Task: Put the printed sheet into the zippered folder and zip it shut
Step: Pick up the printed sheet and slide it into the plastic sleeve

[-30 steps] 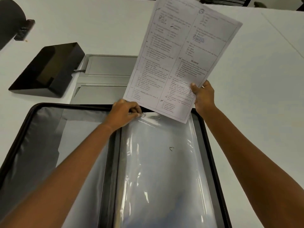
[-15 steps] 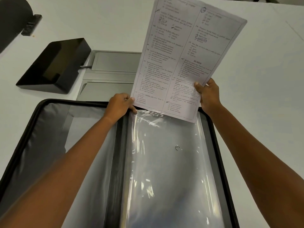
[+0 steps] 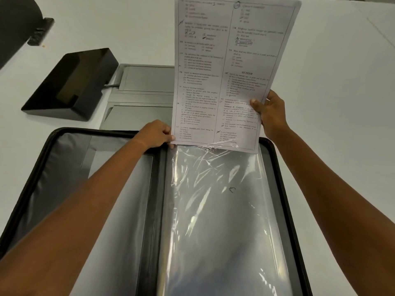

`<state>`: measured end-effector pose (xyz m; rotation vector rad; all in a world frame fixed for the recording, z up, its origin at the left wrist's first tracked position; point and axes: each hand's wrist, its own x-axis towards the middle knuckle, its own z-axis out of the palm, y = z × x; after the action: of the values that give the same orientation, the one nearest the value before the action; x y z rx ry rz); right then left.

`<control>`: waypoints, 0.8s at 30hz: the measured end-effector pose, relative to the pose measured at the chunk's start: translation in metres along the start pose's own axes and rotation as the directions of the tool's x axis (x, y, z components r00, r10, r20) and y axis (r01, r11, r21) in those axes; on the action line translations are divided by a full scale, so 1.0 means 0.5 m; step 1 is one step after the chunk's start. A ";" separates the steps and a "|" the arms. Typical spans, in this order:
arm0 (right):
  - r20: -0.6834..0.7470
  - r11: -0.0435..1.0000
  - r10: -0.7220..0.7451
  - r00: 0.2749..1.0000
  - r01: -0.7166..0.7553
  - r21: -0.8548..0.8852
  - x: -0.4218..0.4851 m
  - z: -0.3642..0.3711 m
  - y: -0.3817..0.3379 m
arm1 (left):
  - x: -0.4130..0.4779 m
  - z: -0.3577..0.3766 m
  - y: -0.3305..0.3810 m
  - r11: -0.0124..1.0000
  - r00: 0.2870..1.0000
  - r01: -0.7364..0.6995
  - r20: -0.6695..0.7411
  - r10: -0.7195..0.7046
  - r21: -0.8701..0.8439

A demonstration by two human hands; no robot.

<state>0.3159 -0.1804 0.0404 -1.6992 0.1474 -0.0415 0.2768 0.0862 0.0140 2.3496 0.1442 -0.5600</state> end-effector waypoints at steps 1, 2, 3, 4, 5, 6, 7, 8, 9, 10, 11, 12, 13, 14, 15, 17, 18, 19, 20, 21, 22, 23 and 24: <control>-0.003 1.000 -0.001 1.000 0.001 0.004 0.000 0.000 -0.002 | -0.002 0.004 0.001 1.000 1.000 -0.010 -0.026 0.010 0.017; -0.007 1.000 0.000 1.000 0.000 0.006 0.000 -0.001 -0.003 | -0.003 0.008 0.001 0.999 0.998 -0.016 -0.053 0.018 0.032; -0.010 1.000 0.000 1.000 0.000 0.009 0.000 -0.002 -0.004 | -0.004 0.011 0.001 0.999 0.997 -0.019 -0.076 0.022 0.048; -0.008 1.000 -0.002 1.000 0.002 0.011 0.000 -0.003 -0.005 | -0.004 0.015 0.001 0.998 0.995 -0.020 -0.094 0.027 0.065; -0.002 1.000 -0.005 1.000 0.005 0.013 -0.001 -0.003 -0.005 | -0.004 0.017 0.001 0.997 0.994 -0.022 -0.105 0.031 0.079; 0.005 1.000 -0.010 1.000 0.010 0.011 -0.002 -0.003 -0.006 | -0.005 0.018 0.002 0.996 0.993 -0.026 -0.110 0.036 0.091; 0.008 1.000 -0.014 1.000 0.014 0.003 -0.002 -0.003 -0.007 | -0.006 0.020 0.003 0.995 0.993 -0.031 -0.107 0.042 0.098; 0.009 1.000 -0.019 1.000 0.019 -0.009 -0.002 -0.003 -0.008 | -0.007 0.021 0.004 0.994 0.994 -0.035 -0.098 0.045 0.099; 0.009 0.999 -0.026 1.000 0.026 -0.020 -0.001 -0.003 -0.010 | -0.008 0.023 0.004 0.995 0.995 -0.037 -0.086 0.045 0.094; 0.012 0.999 -0.037 0.999 0.037 -0.030 0.000 -0.003 -0.012 | -0.008 0.023 0.005 0.995 0.996 -0.035 -0.075 0.042 0.090; 0.017 0.998 -0.051 0.999 0.052 -0.040 0.001 -0.002 -0.015 | -0.008 0.023 0.005 0.995 0.997 -0.031 -0.068 0.038 0.094; 0.022 0.997 -0.065 0.998 0.066 -0.048 0.002 -0.001 -0.018 | -0.009 0.023 0.005 0.994 0.997 -0.025 -0.065 0.032 0.107; 0.027 0.996 -0.076 0.997 0.077 -0.051 0.004 0.000 -0.022 | -0.009 0.023 0.005 0.992 0.997 -0.020 -0.066 0.028 0.124; 0.030 0.995 -0.083 0.996 0.084 -0.052 0.005 0.001 -0.025 | -0.009 0.024 0.005 0.990 0.997 -0.017 -0.072 0.027 0.141; 0.033 0.995 -0.088 0.996 0.089 -0.051 0.008 0.001 -0.027 | -0.009 0.026 0.004 0.987 0.996 -0.018 -0.083 0.031 0.157; 0.042 0.994 -0.096 0.995 0.098 -0.050 0.012 0.001 -0.029 | -0.011 0.031 0.001 0.985 0.991 -0.027 -0.122 0.048 0.168; 0.046 0.993 -0.102 0.994 0.105 -0.053 0.014 0.000 -0.029 | -0.012 0.034 -0.001 0.988 0.988 -0.035 -0.145 0.057 0.152; 0.051 0.991 -0.113 0.992 0.116 -0.059 0.016 -0.001 -0.029 | -0.014 0.035 -0.002 0.992 0.984 -0.045 -0.166 0.064 0.121; 0.055 0.989 -0.129 0.990 0.132 -0.066 0.018 -0.003 -0.029 | -0.015 0.035 -0.004 0.995 0.981 -0.053 -0.183 0.067 0.080; 0.057 0.986 -0.148 0.987 0.152 -0.074 0.019 -0.004 -0.029 | -0.017 0.034 -0.006 0.998 0.979 -0.058 -0.195 0.064 0.035; 0.059 0.982 -0.167 0.984 0.172 -0.083 0.021 -0.004 -0.028 | -0.018 0.031 -0.008 0.998 0.978 -0.060 -0.201 0.057 -0.013; 0.059 0.978 -0.184 0.981 0.188 -0.094 0.022 -0.003 -0.028 | -0.018 0.028 -0.010 0.996 0.978 -0.063 -0.201 0.050 -0.056; 0.056 0.974 -0.195 0.979 0.200 -0.107 0.024 -0.002 -0.028 | -0.018 0.025 -0.013 0.994 0.978 -0.064 -0.202 0.045 -0.084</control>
<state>0.3285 -0.1810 0.0537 -1.8206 -0.0543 -0.1452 0.2628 0.0831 0.0056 2.3101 0.1924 -0.2830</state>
